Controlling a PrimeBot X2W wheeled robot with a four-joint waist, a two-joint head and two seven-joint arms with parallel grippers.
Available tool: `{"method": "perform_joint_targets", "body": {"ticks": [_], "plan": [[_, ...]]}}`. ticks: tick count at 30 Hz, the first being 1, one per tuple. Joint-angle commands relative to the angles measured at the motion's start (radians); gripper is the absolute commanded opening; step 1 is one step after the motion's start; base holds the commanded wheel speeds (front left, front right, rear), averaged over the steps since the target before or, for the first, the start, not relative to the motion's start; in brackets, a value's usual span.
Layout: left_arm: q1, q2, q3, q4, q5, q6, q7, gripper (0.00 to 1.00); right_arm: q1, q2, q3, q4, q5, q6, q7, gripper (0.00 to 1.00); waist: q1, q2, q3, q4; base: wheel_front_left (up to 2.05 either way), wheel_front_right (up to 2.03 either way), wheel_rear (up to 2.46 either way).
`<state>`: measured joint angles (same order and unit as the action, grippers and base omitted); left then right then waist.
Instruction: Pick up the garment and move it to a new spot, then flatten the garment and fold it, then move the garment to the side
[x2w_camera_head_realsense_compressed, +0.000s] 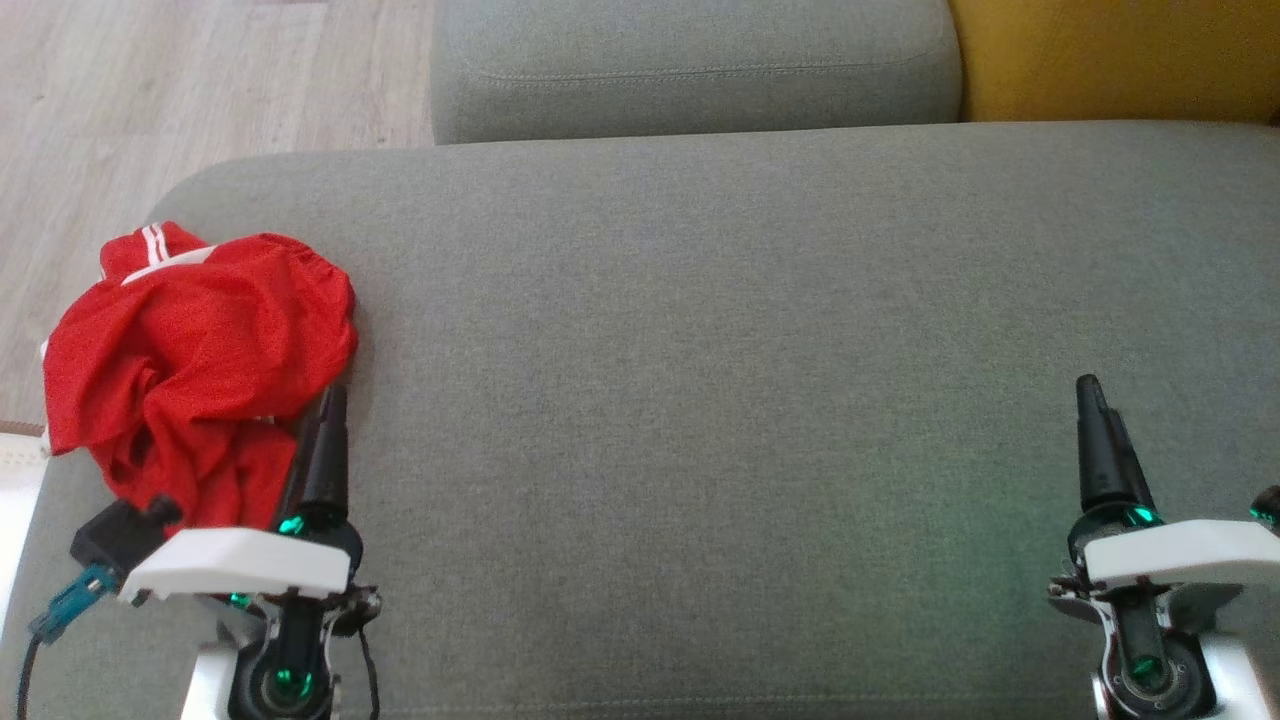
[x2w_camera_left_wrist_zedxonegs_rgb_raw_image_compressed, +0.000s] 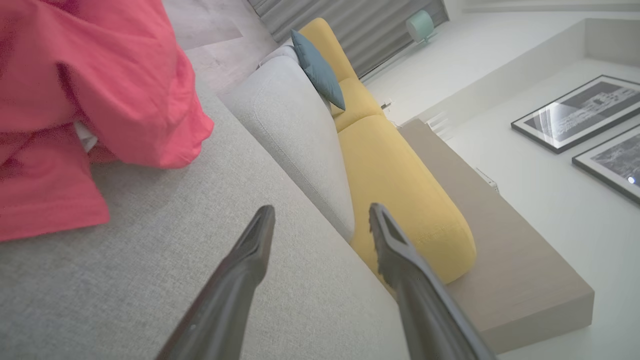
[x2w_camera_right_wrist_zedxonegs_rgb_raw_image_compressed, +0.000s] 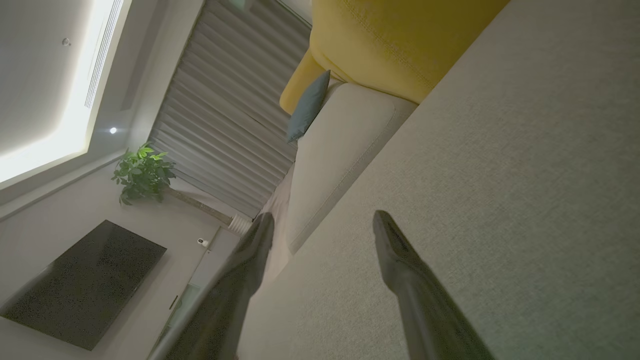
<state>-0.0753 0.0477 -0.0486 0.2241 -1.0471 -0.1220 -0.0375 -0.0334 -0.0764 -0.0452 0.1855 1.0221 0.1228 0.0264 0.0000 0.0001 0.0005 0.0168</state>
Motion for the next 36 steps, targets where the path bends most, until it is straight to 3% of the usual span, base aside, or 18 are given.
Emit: {"method": "perform_joint_targets", "body": {"ticks": [1, 36], "plan": [[-0.069, 0.019, 0.008, -0.044, 0.041, -0.004, -0.011, 1.00, -0.048, -0.022, 0.012, -0.045, -0.037, 0.004, -0.006, 1.00, 0.0000, -0.0001, 0.000, 0.000, 0.00, 0.00, 0.00], [-0.085, 0.054, -0.087, -0.045, 0.535, 0.037, -0.114, 1.00, -0.021, -0.009, 0.067, -0.111, -0.513, 0.006, -0.027, 1.00, 0.0000, -0.0001, -0.001, -0.002, 0.00, 0.00, 0.00]]}}
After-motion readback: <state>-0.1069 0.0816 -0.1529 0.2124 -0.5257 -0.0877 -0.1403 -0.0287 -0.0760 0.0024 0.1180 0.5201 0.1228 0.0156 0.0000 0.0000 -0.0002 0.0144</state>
